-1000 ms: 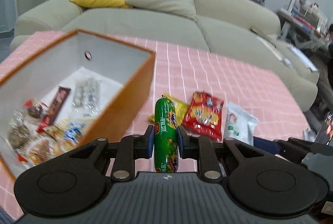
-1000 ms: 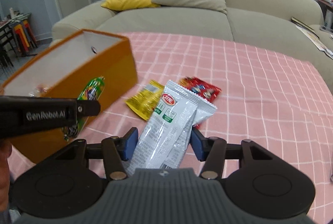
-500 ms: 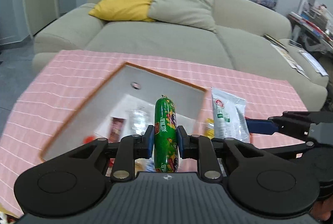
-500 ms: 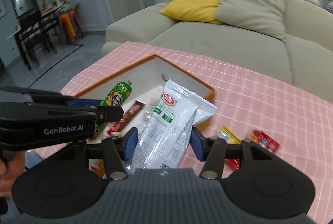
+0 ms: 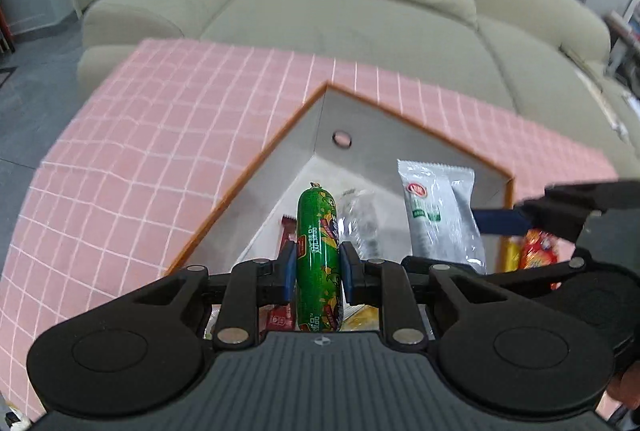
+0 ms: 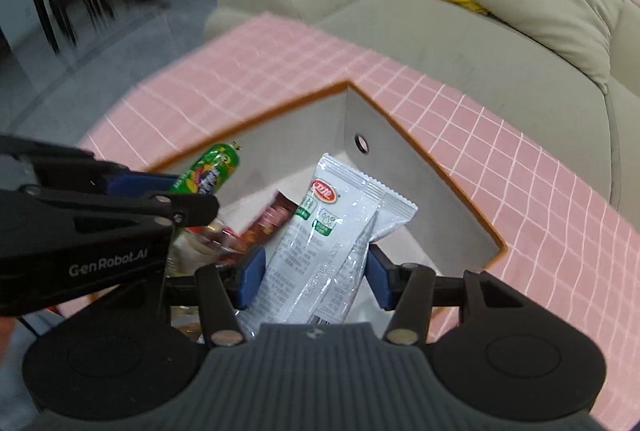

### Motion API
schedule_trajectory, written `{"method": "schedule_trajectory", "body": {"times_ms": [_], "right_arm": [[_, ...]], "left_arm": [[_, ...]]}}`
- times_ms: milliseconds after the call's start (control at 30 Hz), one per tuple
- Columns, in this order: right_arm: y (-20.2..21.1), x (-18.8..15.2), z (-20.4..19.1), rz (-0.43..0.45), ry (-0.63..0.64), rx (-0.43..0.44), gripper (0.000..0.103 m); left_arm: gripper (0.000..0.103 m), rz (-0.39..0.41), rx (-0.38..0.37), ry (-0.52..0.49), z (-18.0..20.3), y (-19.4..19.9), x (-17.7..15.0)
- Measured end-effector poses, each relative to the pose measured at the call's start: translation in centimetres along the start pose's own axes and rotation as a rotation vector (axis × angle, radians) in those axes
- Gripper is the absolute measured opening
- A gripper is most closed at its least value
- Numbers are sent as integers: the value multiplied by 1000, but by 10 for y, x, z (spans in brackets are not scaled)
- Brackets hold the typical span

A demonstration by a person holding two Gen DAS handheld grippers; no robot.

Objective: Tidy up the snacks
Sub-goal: 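Carry the sausage and milk-stick bag into the box and open both tools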

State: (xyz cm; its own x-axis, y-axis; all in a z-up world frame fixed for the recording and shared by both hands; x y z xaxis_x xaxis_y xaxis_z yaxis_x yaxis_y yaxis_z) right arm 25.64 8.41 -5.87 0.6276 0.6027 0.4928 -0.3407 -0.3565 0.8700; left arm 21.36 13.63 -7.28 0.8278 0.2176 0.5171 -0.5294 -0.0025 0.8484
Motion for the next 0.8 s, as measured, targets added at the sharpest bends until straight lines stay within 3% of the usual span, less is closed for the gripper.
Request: {"method": "schedule_trajectory", "body": {"times_ms": [333,800], "right_arm": [[-60,-4,9,-160,96,-26,52],[-101,-13,17,-297,39,30,52]], "left_arm": [[24,-125,10,-17,-10,-47,-12],[24,-237,-20,25,-23,-79,-27]]}}
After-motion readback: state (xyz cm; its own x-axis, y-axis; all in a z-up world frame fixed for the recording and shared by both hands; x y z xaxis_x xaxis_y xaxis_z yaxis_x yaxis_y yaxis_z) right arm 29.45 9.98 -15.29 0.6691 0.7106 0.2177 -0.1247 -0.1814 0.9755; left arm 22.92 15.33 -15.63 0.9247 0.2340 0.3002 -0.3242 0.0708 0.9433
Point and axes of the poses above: each gripper's, at about its wrist camera, not at the fingertips, and y roughly against the way its jaws point, z to its right, x to its top, the point moved 5 cm from there along -y, roughly the way its jaws point, and after that the axes turned 2 degrees about y, right-handed, at the moved point
